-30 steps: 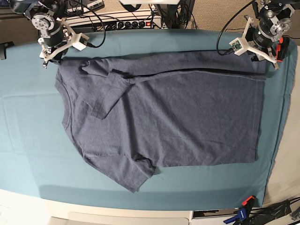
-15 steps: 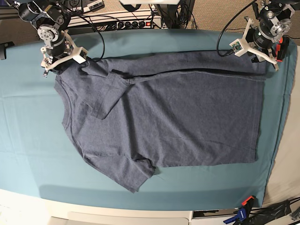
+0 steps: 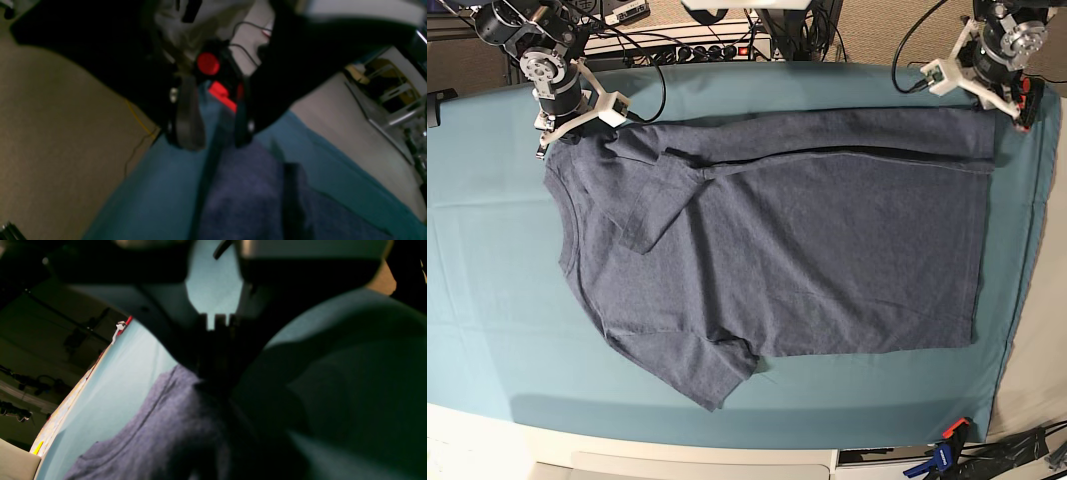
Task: Fold the T-shirt properly
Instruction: 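Regrasp the shirt edge near the collar with the right gripper, then pull the held shirt edge toward the arms with both grippers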
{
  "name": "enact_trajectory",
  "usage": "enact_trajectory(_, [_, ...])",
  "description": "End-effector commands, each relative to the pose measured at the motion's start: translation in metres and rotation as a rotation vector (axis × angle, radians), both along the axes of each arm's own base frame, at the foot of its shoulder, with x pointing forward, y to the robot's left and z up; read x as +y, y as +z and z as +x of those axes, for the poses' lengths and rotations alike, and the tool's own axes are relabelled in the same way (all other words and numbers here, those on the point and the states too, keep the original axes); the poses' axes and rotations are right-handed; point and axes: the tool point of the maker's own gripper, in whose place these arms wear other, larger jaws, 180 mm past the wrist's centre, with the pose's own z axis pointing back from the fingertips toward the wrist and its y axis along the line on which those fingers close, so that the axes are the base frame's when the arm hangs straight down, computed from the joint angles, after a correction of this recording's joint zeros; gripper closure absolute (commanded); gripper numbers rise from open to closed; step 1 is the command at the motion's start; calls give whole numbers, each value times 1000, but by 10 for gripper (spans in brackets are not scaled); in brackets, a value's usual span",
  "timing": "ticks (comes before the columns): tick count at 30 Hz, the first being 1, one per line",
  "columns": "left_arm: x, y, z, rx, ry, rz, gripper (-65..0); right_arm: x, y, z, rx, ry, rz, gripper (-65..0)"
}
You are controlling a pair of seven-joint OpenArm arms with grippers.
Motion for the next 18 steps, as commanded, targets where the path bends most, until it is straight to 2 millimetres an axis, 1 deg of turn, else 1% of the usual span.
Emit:
enact_trajectory(1, [2,4,5,-24,-18,8,-211,-1,2,1,3,14,-4,0])
enact_trajectory(4, [4,-5,3,-13,-31,-10,-211,-1,2,1,3,14,-5,0])
enact_trajectory(6, [9,-9,5,-14,-38,1,-211,-1,2,1,3,13,-4,0])
enact_trajectory(10, [19,-10,16,-41,-39,34,-211,-1,3,2,0,14,-4,0])
enact_trajectory(14, [15,-7,26,-70,-52,16,-211,-1,5,7,-12,14,-4,0])
enact_trajectory(18, [13,-7,26,-69,-51,1,-211,0,6,7,-14,15,-3,0])
